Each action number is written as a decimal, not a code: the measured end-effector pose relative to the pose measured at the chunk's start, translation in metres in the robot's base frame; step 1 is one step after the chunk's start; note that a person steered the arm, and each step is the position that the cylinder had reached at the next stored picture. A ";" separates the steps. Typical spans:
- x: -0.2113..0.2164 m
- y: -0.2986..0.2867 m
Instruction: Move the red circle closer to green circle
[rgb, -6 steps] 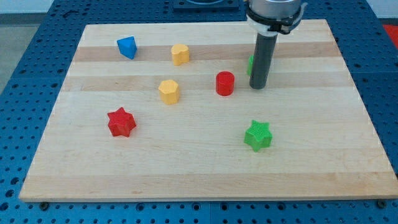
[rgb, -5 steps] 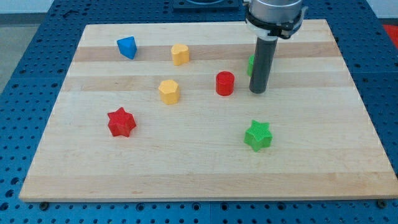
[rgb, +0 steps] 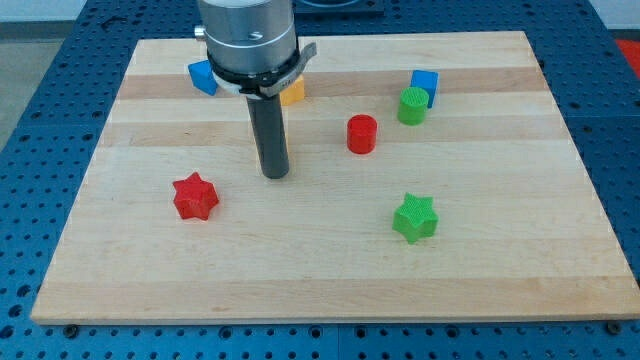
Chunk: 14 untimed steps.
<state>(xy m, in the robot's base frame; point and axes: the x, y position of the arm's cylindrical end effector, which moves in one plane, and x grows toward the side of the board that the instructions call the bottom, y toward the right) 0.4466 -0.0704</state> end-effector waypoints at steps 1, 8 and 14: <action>-0.002 0.019; -0.044 0.139; -0.020 0.211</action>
<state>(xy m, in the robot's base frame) 0.4263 0.1403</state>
